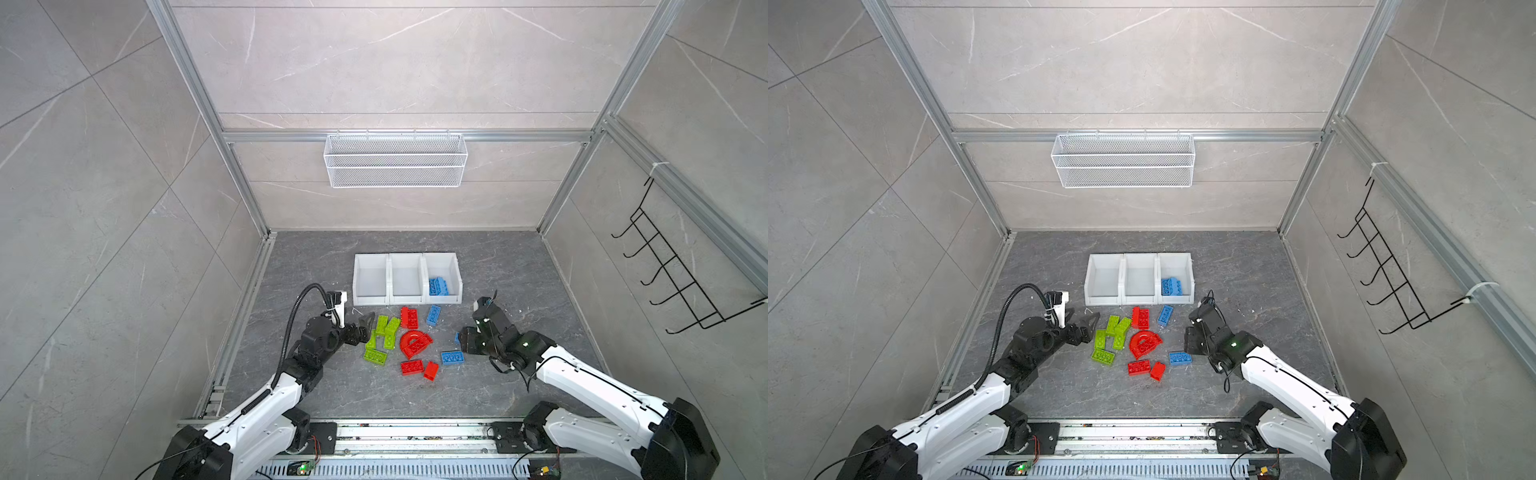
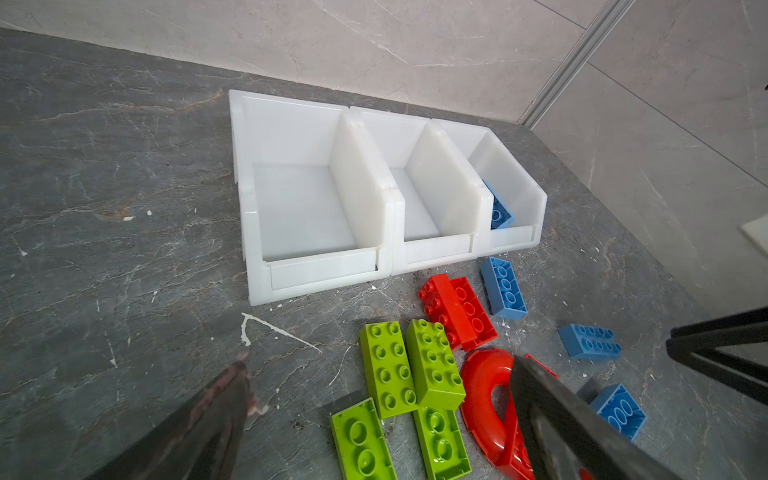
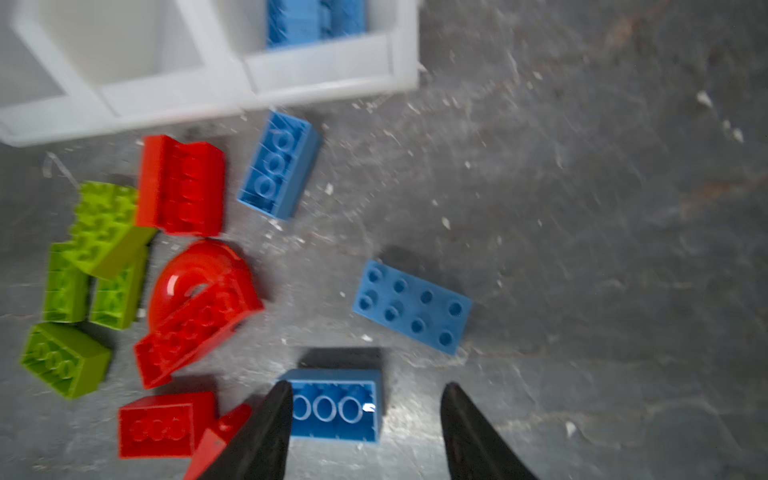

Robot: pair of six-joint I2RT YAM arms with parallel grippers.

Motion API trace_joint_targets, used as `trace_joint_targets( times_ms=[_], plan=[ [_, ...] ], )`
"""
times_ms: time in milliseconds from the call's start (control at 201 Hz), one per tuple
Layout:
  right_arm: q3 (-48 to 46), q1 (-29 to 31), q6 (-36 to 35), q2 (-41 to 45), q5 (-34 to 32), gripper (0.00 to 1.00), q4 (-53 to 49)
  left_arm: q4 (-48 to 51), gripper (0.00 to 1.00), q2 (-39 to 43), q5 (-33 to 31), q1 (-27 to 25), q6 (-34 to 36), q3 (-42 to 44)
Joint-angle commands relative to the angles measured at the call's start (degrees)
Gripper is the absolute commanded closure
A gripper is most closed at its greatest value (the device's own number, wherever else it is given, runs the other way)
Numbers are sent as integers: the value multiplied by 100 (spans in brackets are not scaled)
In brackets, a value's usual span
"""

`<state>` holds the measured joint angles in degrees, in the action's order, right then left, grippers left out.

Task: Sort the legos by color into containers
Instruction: 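Open the right gripper and move it down to a blue 2x4 brick, then close the right gripper on the blue 2x4 brick and lift it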

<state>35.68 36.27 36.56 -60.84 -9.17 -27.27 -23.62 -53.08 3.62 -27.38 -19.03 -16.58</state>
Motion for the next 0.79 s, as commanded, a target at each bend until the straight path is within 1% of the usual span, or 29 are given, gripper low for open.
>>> trace_joint_targets(
  times_ms=[0,50,149,334,498,652,787],
  plan=[
    [-89,119,671,30,-565,40,-138,-346,0,-31,139,-10,-80,-86],
    [-171,185,792,13,-761,39,-56,-337,0,-26,131,-9,-52,-83],
    [-177,187,832,-251,-853,37,201,-310,0,-16,76,-8,56,-61],
    [68,195,806,-1448,-571,33,884,-88,0,108,-94,-10,193,-67],
    [-97,227,1134,-1618,-735,32,1326,-208,1,208,-239,-10,161,45],
    [87,249,1081,-1914,-796,30,1217,-231,0,132,-222,-6,108,24],
    [469,251,946,-2289,-934,28,865,-146,0,196,-210,-12,141,-10]
  ],
)
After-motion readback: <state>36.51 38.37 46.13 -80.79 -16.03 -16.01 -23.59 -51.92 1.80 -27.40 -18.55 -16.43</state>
